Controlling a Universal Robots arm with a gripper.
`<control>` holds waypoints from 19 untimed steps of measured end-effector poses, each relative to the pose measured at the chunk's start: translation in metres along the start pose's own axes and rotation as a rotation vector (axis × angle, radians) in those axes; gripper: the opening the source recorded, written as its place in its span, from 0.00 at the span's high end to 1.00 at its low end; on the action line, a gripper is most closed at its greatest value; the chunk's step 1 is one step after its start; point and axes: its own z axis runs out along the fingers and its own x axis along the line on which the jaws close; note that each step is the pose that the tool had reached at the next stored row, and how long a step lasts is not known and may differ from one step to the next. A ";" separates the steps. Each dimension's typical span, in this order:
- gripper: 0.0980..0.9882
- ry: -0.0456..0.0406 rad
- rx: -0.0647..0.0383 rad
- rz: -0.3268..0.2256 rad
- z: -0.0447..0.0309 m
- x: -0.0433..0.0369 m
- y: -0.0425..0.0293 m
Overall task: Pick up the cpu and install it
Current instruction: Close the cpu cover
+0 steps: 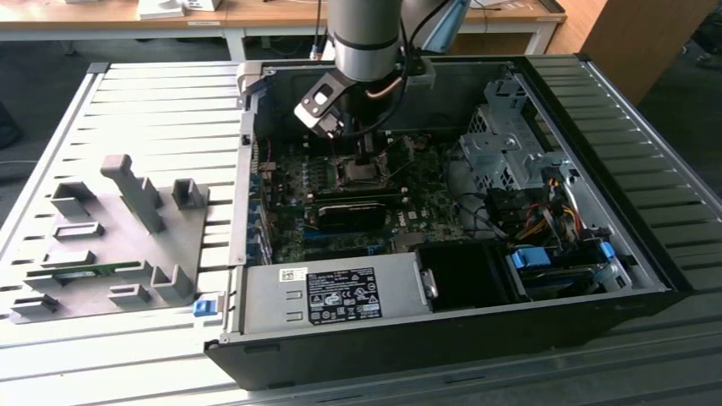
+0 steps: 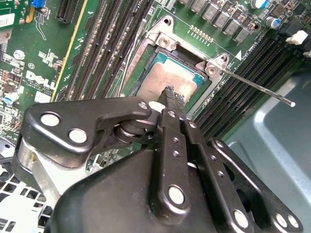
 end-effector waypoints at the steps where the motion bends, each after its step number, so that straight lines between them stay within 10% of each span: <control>1: 0.99 0.0000 0.000 0.000 -0.0004 0.0000 0.0000; 19: 0.99 0.0098 0.006 0.001 -0.0230 0.0001 0.0010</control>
